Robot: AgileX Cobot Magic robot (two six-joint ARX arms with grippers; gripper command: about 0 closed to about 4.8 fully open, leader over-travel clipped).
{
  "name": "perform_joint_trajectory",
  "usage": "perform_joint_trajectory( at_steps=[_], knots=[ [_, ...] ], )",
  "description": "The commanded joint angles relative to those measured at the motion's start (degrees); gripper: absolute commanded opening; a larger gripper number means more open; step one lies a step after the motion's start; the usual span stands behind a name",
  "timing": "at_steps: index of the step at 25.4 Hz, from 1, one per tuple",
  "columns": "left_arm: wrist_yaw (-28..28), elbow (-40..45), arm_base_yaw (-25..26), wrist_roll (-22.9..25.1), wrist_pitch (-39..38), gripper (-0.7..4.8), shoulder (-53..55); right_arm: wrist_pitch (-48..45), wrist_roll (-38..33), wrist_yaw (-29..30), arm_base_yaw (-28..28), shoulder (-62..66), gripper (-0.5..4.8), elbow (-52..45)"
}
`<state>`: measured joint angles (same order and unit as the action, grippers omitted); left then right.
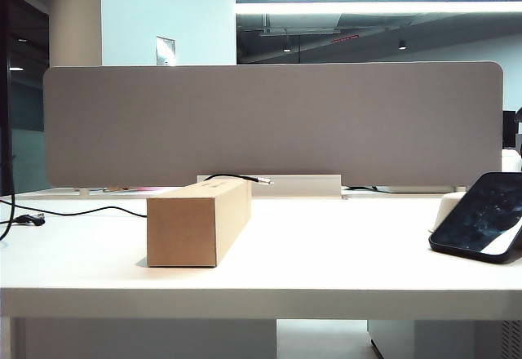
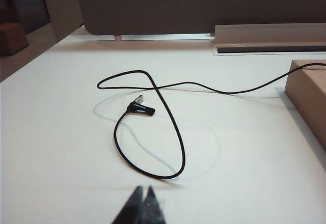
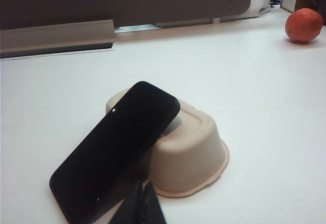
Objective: Pick up the charging cable and the phone, plug the charging cable into the charging port on the phone, and finally place them back on the table.
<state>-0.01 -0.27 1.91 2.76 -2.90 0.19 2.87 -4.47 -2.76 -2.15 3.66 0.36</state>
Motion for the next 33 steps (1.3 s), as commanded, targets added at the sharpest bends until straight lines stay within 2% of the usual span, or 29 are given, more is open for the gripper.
perform_joint_trajectory(
  at_steps=[1, 15, 19, 25, 30, 33],
  knots=[
    [-0.2, -0.2, -0.1, -0.2, 0.2, -0.06, 0.0, -1.0, 0.0, 0.1, 0.0, 0.0, -0.06, -0.3],
    [-0.2, -0.2, -0.1, -0.2, 0.4, -0.06, 0.0, -1.7, -0.1, 0.1, 0.0, 0.0, -0.05, -0.3],
    [-0.4, -0.2, -0.1, -0.2, 0.8, -0.06, 0.0, -2.3, -3.4, 0.4, 0.0, 0.0, -0.06, -0.3],
    [-4.8, -0.3, -0.1, -0.2, 5.4, -0.06, 0.0, -4.2, -3.9, 1.1, 0.0, 0.0, -0.06, 0.3],
    [-8.3, -0.5, -0.1, -0.3, 5.4, -0.06, 0.0, -3.9, -3.9, 1.6, 0.0, 0.1, -0.06, 2.8],
    [-9.2, -0.9, -0.1, -3.6, 6.3, -0.06, 0.0, -2.4, -4.5, 1.6, 0.0, 0.2, -0.06, 3.9]
  ],
)
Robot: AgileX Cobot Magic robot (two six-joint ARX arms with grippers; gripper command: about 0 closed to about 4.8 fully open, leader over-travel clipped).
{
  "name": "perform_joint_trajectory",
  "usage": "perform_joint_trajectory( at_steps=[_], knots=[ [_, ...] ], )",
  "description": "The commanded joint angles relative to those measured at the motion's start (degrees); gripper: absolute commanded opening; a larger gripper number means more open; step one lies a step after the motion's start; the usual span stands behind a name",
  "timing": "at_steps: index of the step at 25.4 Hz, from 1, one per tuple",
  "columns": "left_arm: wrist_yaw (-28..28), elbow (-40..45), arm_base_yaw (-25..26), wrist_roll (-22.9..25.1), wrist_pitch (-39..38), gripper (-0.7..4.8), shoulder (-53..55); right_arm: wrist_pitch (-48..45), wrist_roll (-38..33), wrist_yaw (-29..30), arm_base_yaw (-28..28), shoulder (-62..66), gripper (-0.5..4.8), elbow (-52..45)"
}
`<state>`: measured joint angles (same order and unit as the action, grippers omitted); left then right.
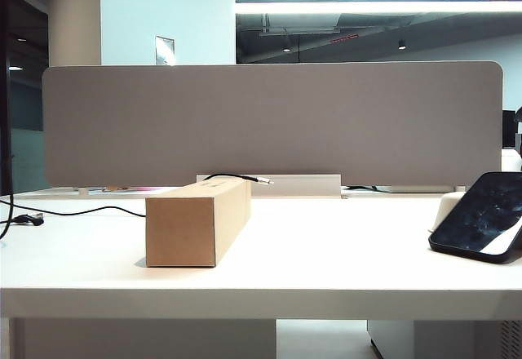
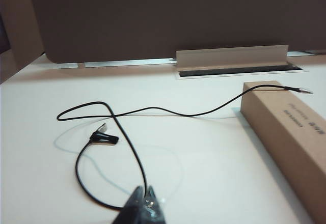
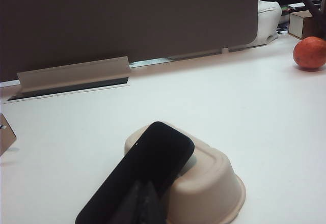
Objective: Pick up the charging cable and the phone, plug the charging cable into the charging port on the phone, and finally place them back on the table.
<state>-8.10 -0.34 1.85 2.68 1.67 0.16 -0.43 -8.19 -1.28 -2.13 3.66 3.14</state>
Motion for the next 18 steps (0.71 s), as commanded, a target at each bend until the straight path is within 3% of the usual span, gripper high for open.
perform_joint_trajectory(
  at_steps=[1, 10, 18],
  knots=[
    [-1.2, -1.1, 0.0, -4.8, 2.3, -0.06, 0.1, 1.6, -0.9, 0.1, 0.0, 0.2, -0.06, 1.6],
    [-2.0, -7.2, 0.0, -6.6, 3.5, -0.06, 2.6, 7.6, -2.8, 0.2, 0.0, 2.8, -0.06, 7.4],
    [-3.8, -16.5, 0.0, -6.5, 5.6, -0.06, 14.4, 12.7, -5.1, 2.3, 0.0, 13.9, -0.05, 16.3]
  ],
)
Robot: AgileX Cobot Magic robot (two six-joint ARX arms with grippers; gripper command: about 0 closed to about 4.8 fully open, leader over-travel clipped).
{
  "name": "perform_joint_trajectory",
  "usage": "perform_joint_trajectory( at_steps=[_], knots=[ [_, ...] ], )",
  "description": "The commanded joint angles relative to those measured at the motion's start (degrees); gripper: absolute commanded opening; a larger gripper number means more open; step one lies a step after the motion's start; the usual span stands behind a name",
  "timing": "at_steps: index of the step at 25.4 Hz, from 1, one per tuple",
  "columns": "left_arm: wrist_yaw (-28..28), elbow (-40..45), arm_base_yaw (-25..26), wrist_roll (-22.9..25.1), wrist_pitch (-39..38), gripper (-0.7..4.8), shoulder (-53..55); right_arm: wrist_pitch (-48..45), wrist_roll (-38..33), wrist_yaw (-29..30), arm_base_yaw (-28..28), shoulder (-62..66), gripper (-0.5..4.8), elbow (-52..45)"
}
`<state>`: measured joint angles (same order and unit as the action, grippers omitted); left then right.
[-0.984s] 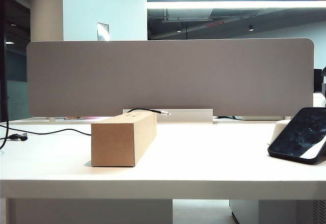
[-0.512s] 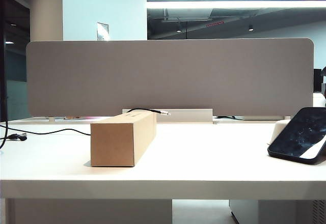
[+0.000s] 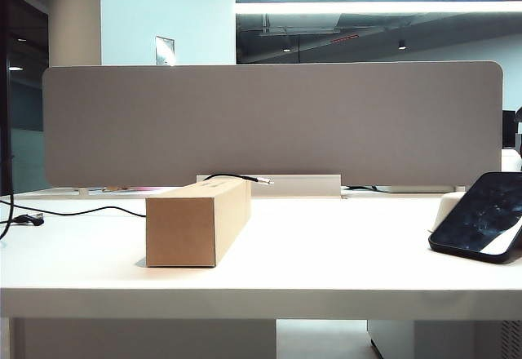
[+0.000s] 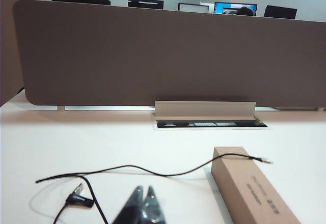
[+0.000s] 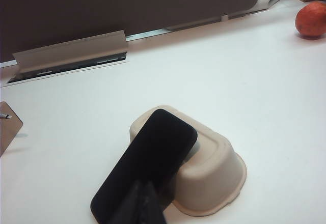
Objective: Pick up the charging cable and the phone, plug the charging cable into the charging port on the phone, and finally place them back on the table.
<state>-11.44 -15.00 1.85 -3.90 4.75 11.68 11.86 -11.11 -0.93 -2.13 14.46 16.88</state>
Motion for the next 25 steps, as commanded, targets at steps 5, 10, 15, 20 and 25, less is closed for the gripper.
perform_joint_trajectory(
  at_steps=[5, 10, 15, 20, 25],
  knots=[
    [-4.1, -4.5, 0.0, 0.5, 7.3, -0.06, 9.4, 0.3, -8.4, 8.0, -0.1, 13.0, 0.2, 6.3],
    [-6.8, -7.0, 0.0, 0.5, 7.6, -0.06, 15.6, -0.1, -10.4, 11.8, -0.1, 22.3, 1.43, 7.8],
    [-9.6, -10.6, -0.1, 0.5, 7.6, -0.06, 22.6, -1.0, -13.2, 14.1, -0.2, 31.9, 3.24, 8.0],
    [-13.4, -15.0, -0.1, 0.5, 4.7, -0.06, 28.5, -4.6, -13.2, 16.6, -0.2, 40.5, 3.73, 8.0],
    [-16.0, -19.2, -0.1, 0.4, 2.3, -0.06, 31.6, -13.2, -16.5, 18.9, -0.2, 51.5, 3.73, 8.0]
  ],
)
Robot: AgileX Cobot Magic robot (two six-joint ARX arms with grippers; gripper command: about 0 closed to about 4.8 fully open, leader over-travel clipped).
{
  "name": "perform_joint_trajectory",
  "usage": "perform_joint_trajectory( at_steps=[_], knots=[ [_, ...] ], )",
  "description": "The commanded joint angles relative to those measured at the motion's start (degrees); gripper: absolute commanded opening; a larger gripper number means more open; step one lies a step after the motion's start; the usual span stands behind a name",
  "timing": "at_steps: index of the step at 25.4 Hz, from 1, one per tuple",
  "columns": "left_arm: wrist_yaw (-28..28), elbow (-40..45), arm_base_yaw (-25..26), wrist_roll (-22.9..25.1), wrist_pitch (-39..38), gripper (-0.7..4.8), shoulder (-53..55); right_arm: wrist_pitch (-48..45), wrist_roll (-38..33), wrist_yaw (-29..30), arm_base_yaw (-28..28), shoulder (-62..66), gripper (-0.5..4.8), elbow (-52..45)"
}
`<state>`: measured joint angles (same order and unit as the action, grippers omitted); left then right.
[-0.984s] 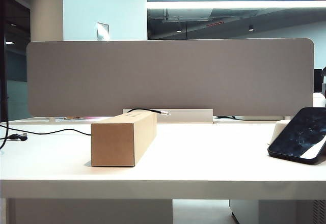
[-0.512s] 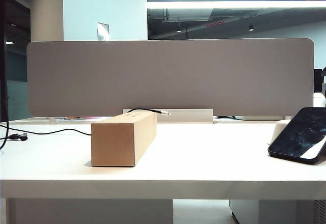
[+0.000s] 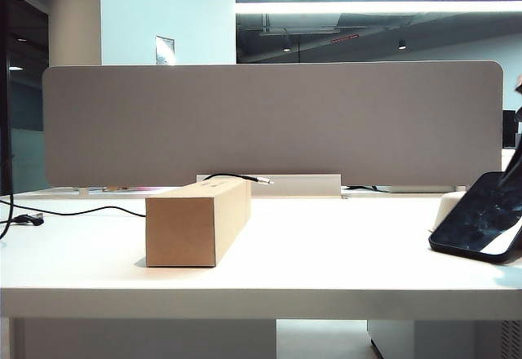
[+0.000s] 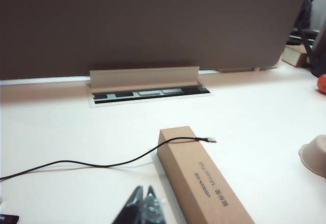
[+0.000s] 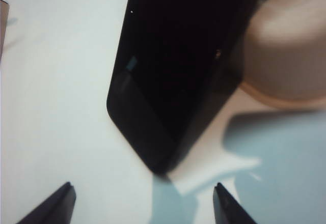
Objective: Pick up the charging cable and the phone, plug the charging cable into the charging port on the phone, and finally place them back on the table.
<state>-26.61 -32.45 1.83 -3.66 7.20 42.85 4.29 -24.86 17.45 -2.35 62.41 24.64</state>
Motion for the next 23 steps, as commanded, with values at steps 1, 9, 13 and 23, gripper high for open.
perform_joint_trajectory(
  at_steps=[1, 9, 13, 23],
  knots=[
    [-0.9, -2.2, 0.0, 0.2, -0.4, -0.06, 0.5, -7.1, -2.8, 0.5, 0.0, 4.9, 3.73, 0.3],
    [-2.9, -7.8, -0.1, 0.2, -3.7, -0.06, 3.6, -16.5, -4.4, 0.7, 0.0, 14.3, 3.72, 0.3],
    [-4.3, -10.5, -0.6, 0.3, -3.8, -0.06, 7.9, -20.6, -6.8, 0.8, 0.0, 17.7, 3.72, 0.3],
    [0.1, -17.8, -9.8, 6.7, -3.7, -0.06, 22.8, -26.9, -7.1, 0.7, 0.0, 22.9, 3.67, 0.3]
  ],
)
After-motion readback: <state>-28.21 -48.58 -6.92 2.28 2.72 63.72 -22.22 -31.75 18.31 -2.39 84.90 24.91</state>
